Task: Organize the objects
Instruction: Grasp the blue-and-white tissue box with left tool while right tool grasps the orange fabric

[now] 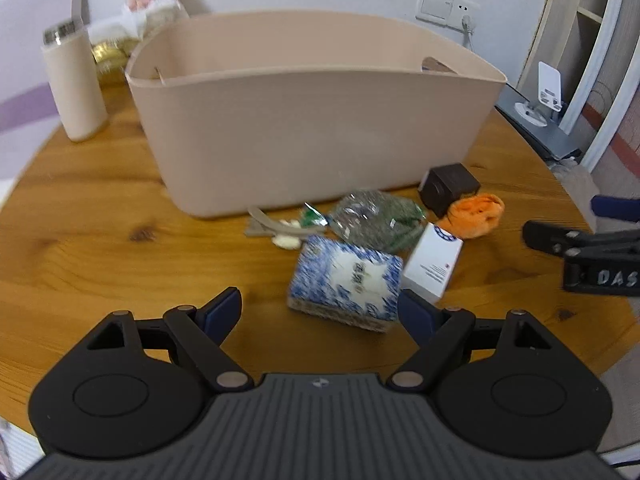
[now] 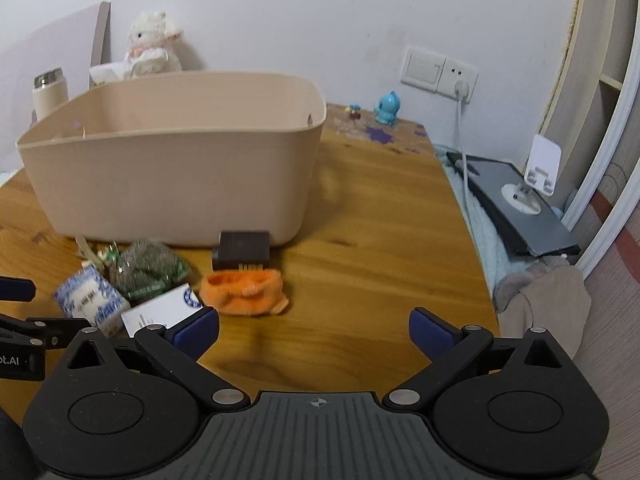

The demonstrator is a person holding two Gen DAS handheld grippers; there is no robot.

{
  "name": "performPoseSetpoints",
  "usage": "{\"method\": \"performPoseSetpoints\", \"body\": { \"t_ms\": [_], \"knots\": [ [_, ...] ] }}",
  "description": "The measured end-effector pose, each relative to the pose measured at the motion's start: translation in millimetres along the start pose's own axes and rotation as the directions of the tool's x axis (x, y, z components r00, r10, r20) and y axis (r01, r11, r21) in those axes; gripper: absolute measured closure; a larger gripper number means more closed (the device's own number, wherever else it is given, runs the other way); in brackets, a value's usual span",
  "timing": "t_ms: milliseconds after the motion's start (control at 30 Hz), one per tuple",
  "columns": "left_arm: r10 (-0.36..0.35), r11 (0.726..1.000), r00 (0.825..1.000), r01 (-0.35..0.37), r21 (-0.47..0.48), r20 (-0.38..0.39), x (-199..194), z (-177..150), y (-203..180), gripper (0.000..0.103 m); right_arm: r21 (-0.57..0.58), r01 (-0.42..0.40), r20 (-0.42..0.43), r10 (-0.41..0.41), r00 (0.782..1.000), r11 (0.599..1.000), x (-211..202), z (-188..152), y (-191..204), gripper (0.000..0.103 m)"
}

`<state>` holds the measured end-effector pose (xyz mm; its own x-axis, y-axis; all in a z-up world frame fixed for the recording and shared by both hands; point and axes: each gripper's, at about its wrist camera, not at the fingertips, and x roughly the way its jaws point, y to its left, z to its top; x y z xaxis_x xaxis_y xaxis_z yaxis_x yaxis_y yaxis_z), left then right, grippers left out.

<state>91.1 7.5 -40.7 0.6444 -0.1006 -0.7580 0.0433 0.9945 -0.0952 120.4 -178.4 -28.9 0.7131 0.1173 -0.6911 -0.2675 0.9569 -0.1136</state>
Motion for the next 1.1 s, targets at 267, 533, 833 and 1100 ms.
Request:
{"method": "performPoseSetpoints", "body": {
  "t_ms": [267,533,833,1100],
  "knots": [
    [0.005,1.000,1.000,-0.005,-0.012,-0.009,16,-3,-5,0.016,-0.018,-0.001,-0.029,0.000,1.000,1.000,21,-6,5,0.000],
    [0.052,0.998,0.999,-0.052,0.036,0.012,26,1,-8,0.014,-0.049,-0.005,0.002,0.005,1.000,0.999,41,-2,19,0.000],
    [0.046,0.994,0.999,-0.048,0.102,0.019,34,-3,-13,0.000,-0.069,-0.017,0.028,0.019,0.999,0.997,53,2,33,0.010],
    [0.065,0.995,0.996,-0.069,0.075,0.055,29,-6,-9,0.014,-0.027,-0.066,0.023,0.066,0.998,0.997,51,0,34,0.043]
  ]
}}
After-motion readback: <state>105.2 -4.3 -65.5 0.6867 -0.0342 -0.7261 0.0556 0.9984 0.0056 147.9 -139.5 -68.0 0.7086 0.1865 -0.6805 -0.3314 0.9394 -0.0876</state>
